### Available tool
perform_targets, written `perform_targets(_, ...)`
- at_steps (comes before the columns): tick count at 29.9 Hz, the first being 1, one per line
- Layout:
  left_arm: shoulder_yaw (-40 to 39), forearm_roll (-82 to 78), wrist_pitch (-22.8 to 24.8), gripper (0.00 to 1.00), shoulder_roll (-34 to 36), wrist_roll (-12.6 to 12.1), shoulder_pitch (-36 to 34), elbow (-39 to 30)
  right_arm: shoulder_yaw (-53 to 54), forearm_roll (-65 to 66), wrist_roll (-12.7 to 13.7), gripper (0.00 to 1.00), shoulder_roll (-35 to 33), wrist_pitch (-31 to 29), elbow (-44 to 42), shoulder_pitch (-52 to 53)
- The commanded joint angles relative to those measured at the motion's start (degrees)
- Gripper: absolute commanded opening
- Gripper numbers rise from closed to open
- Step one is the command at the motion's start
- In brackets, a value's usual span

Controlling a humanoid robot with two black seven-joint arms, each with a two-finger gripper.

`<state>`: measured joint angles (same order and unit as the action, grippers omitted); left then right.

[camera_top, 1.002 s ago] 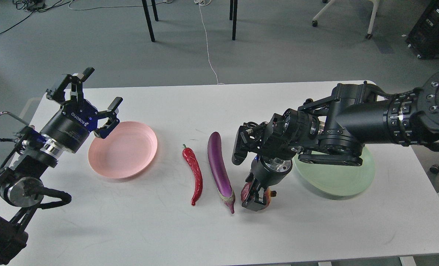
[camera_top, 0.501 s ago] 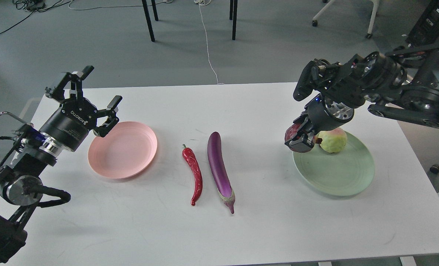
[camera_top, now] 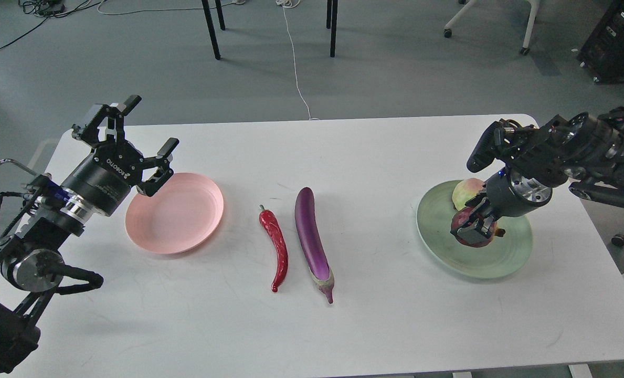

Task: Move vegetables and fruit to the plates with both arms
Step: 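Move the pomegranate onto the green plate beside the peach, release, then withdraw the right gripper and reach the left gripper toward the eggplant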

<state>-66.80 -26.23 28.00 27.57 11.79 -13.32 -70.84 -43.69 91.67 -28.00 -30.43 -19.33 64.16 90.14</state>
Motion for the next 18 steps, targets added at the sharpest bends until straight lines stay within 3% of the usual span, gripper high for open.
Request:
perform_targets(1, 0.0, -0.22, 0.0, 0.98, 0.2, -0.01, -0.04, 0.0, 0.44, -0.44, 0.0, 0.94, -0.68, -0.01, 0.18, 0.03)
perform_targets(9, -0.26, -2.76, 0.0, 0.98, 2.13, 0.08, -0.3, -0.08, 11.32, -8.67, 0.0, 0.97, -6.82, -0.36, 0.44, -0.05)
perform_targets(13, -0.18, -6.28, 0.0, 0.98, 3.19, 0.43, -1.62, -1.22, 17.48, -32.54, 0.0, 0.97, -13.06, -0.71, 2.19, -3.2)
perform_targets(18, -0.09, -11.89, 0.0, 0.98, 3.98, 2.8, -2.24, -4.21, 24.68, -67.09, 0.0, 0.98, -20.53, -0.63, 3.43, -12.77)
